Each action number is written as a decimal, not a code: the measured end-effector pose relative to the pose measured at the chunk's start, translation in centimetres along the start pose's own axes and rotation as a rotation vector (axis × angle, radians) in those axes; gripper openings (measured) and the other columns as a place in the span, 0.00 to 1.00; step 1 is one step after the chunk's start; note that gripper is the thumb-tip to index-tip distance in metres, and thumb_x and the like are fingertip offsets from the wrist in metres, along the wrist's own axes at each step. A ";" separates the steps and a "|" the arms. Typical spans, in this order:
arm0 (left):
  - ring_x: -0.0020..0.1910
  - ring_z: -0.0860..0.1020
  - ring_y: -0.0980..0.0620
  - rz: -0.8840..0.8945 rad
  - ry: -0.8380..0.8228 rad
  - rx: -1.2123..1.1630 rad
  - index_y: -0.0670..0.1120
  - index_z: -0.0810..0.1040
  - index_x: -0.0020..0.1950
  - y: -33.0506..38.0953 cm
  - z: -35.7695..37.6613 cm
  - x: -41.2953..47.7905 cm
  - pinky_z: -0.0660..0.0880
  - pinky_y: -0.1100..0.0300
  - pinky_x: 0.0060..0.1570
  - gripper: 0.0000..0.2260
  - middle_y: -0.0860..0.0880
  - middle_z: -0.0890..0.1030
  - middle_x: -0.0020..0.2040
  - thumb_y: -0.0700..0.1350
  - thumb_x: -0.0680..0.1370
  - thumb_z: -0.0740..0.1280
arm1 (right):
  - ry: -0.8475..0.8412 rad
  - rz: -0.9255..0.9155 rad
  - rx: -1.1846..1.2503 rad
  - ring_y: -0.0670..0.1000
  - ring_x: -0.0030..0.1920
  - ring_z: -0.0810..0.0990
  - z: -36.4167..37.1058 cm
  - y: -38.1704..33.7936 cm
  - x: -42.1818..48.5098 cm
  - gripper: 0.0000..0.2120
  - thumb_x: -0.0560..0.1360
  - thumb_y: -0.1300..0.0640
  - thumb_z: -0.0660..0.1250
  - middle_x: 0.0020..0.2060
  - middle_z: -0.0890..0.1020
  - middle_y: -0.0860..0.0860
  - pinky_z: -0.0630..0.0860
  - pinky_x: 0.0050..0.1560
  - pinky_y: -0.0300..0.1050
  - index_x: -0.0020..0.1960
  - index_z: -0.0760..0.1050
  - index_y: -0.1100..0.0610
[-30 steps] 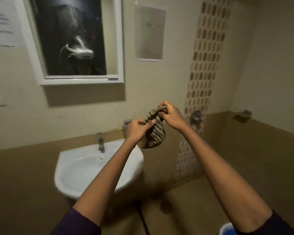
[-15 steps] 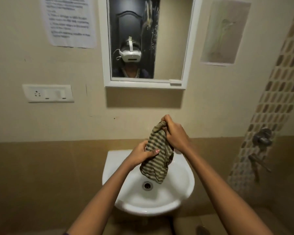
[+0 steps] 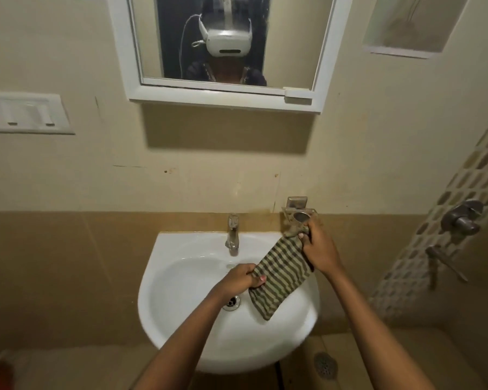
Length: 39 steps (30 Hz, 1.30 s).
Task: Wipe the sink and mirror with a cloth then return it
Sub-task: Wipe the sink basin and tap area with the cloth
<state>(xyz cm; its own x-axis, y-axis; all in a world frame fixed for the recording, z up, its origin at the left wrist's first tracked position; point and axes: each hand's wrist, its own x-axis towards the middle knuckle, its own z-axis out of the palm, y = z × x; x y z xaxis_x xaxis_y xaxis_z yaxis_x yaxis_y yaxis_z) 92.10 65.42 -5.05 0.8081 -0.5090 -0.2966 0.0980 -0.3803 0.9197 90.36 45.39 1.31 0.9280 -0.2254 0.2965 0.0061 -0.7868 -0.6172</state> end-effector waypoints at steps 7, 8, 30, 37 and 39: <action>0.44 0.74 0.52 -0.090 -0.018 0.120 0.48 0.76 0.40 -0.3 2.7 7.6 0.69 0.62 0.41 0.07 0.51 0.77 0.40 0.49 0.76 0.66 | -0.087 0.333 -0.026 0.60 0.50 0.79 1.6 8.8 2.9 0.08 0.77 0.60 0.59 0.48 0.80 0.61 0.71 0.47 0.47 0.55 0.71 0.61; 0.44 0.74 0.52 -0.099 -0.023 0.160 0.46 0.77 0.44 -0.4 2.9 8.3 0.69 0.62 0.40 0.07 0.48 0.78 0.43 0.49 0.76 0.66 | -0.092 0.363 -0.029 0.61 0.51 0.79 1.9 9.6 3.1 0.09 0.77 0.61 0.59 0.48 0.80 0.61 0.72 0.48 0.49 0.54 0.71 0.63; 0.54 0.79 0.49 0.058 0.383 0.360 0.40 0.80 0.54 -0.5 2.4 17.2 0.72 0.66 0.51 0.09 0.44 0.82 0.54 0.40 0.75 0.66 | -0.045 0.566 -0.299 0.69 0.73 0.56 17.3 10.2 4.5 0.46 0.72 0.30 0.44 0.72 0.57 0.71 0.52 0.73 0.64 0.74 0.51 0.67; 0.37 0.79 0.64 0.185 0.376 0.311 0.45 0.83 0.47 3.1 -1.7 11.4 0.72 0.76 0.41 0.08 0.55 0.82 0.40 0.36 0.74 0.65 | -0.024 0.404 -0.283 0.66 0.72 0.60 20.5 8.7 8.3 0.40 0.73 0.41 0.65 0.71 0.63 0.67 0.53 0.74 0.61 0.73 0.56 0.66; 0.38 0.80 0.63 0.214 0.367 0.313 0.47 0.83 0.49 3.3 -3.0 8.8 0.74 0.75 0.40 0.08 0.53 0.84 0.42 0.37 0.75 0.66 | -0.018 0.372 -0.274 0.65 0.72 0.60 21.2 8.4 9.2 0.37 0.75 0.44 0.62 0.71 0.62 0.67 0.55 0.74 0.60 0.73 0.55 0.66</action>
<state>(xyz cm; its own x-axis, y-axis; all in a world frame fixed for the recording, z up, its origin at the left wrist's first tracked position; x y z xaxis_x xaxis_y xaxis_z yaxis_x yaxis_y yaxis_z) 101.27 61.99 -3.84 0.9468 -0.3179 0.0509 -0.2244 -0.5383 0.8124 106.84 48.95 -16.60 0.8549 -0.5132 0.0765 -0.4252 -0.7774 -0.4635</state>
